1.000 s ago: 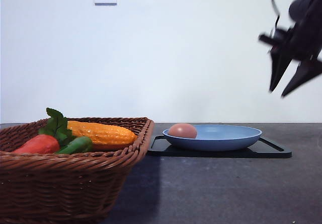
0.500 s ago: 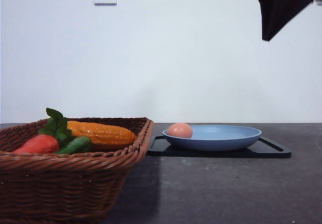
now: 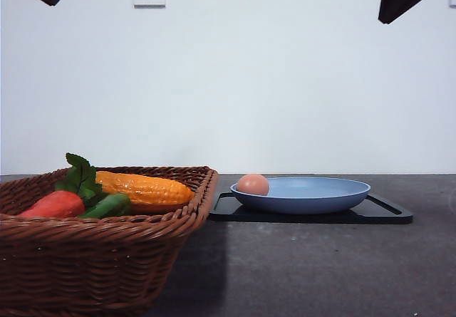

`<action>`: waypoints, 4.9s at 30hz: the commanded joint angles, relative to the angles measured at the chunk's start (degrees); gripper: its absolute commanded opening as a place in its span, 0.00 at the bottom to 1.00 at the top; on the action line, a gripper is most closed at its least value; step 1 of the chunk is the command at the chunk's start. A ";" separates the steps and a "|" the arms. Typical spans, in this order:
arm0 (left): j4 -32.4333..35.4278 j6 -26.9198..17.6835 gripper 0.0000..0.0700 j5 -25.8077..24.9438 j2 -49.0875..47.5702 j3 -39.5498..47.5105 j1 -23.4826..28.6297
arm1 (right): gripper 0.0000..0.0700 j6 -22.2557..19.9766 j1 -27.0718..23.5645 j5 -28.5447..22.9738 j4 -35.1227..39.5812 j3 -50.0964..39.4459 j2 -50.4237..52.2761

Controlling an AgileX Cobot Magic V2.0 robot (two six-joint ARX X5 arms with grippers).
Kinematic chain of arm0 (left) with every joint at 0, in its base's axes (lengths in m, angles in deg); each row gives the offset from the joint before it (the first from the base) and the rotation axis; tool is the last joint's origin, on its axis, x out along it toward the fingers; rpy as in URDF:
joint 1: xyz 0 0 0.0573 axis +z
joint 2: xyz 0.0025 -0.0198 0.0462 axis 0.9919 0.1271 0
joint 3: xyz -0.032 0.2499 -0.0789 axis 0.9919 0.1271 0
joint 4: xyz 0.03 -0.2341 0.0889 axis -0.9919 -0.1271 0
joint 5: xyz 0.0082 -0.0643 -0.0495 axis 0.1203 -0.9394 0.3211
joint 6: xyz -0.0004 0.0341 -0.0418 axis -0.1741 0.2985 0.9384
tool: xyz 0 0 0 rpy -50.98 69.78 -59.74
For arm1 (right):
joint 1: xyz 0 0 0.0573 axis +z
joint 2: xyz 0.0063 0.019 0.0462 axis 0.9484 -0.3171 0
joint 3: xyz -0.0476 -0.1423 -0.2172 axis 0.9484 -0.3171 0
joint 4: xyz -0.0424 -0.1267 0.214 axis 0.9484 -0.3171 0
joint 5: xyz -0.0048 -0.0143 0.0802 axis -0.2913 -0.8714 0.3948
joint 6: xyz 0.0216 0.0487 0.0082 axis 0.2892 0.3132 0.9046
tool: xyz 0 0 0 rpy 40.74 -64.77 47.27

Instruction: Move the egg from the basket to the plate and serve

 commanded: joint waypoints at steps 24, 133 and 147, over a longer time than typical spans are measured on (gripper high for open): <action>8.63 9.11 0.00 -6.13 -14.29 18.06 -0.28 | 0.00 4.42 0.53 -0.26 29.91 -24.95 13.35; 15.11 7.26 0.00 -8.85 -48.91 49.93 31.23 | 0.00 -0.87 -27.82 13.53 26.91 -55.22 55.71; 15.11 7.26 0.00 -8.85 -48.91 49.93 31.23 | 0.00 -0.87 -27.82 13.53 26.91 -55.22 55.71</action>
